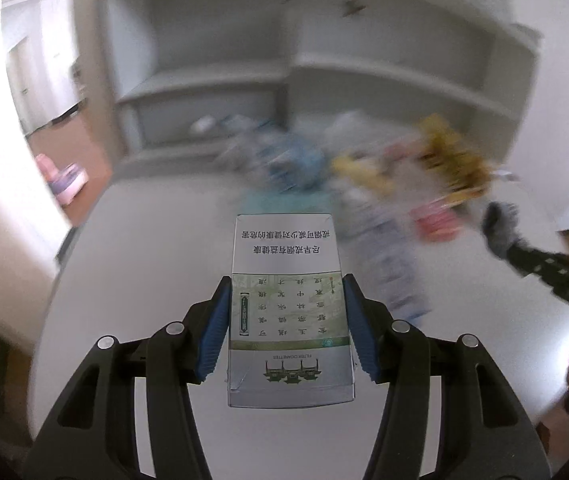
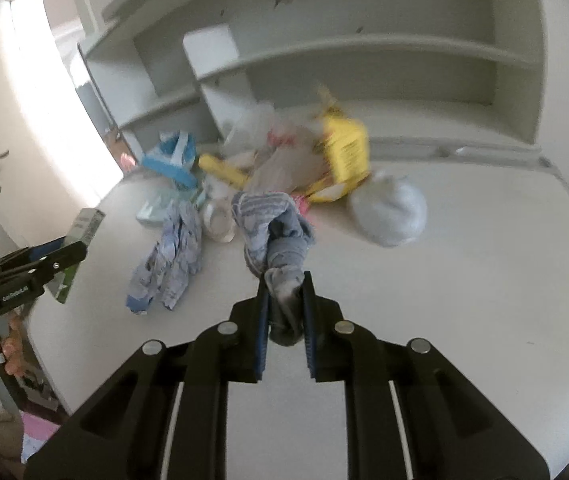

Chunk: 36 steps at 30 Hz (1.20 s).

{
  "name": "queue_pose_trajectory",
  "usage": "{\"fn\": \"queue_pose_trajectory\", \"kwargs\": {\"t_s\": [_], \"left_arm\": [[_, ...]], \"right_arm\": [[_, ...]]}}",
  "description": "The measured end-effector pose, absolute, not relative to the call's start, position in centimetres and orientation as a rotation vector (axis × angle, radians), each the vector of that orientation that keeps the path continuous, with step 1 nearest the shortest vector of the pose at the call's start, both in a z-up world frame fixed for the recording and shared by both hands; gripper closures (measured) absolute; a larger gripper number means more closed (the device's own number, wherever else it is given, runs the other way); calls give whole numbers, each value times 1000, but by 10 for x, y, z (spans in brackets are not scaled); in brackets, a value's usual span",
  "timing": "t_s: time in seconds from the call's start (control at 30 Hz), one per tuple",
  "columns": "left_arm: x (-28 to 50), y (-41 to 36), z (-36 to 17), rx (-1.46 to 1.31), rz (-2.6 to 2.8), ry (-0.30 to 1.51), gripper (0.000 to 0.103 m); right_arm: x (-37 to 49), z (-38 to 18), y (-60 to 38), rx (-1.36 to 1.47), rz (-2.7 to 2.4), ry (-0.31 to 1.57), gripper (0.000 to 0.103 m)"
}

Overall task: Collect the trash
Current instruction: 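Carry both items over the black bin and open both grippers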

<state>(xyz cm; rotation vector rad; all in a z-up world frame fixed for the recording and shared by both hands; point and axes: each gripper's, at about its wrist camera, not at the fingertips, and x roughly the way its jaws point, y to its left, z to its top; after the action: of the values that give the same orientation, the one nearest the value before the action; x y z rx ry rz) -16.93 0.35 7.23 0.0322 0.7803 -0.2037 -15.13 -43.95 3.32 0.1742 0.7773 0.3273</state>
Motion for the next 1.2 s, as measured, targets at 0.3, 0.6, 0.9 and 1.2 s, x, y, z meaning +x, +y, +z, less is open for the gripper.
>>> {"fn": "queue_pose_trajectory", "kwargs": {"t_s": [0.3, 0.6, 0.9, 1.2], "left_arm": [[-241, -242, 117, 203, -854, 654, 49], [-396, -432, 23, 437, -1301, 800, 50], [-377, -502, -197, 630, -1045, 1265, 50], [-347, -507, -242, 553, -977, 1450, 50]], "right_arm": [[-296, 91, -633, 331, -72, 624, 88], [-426, -17, -801, 658, -428, 788, 88], [-418, -230, -834, 934, -395, 1213, 88], [-401, -283, -822, 936, -398, 1358, 89]]}}
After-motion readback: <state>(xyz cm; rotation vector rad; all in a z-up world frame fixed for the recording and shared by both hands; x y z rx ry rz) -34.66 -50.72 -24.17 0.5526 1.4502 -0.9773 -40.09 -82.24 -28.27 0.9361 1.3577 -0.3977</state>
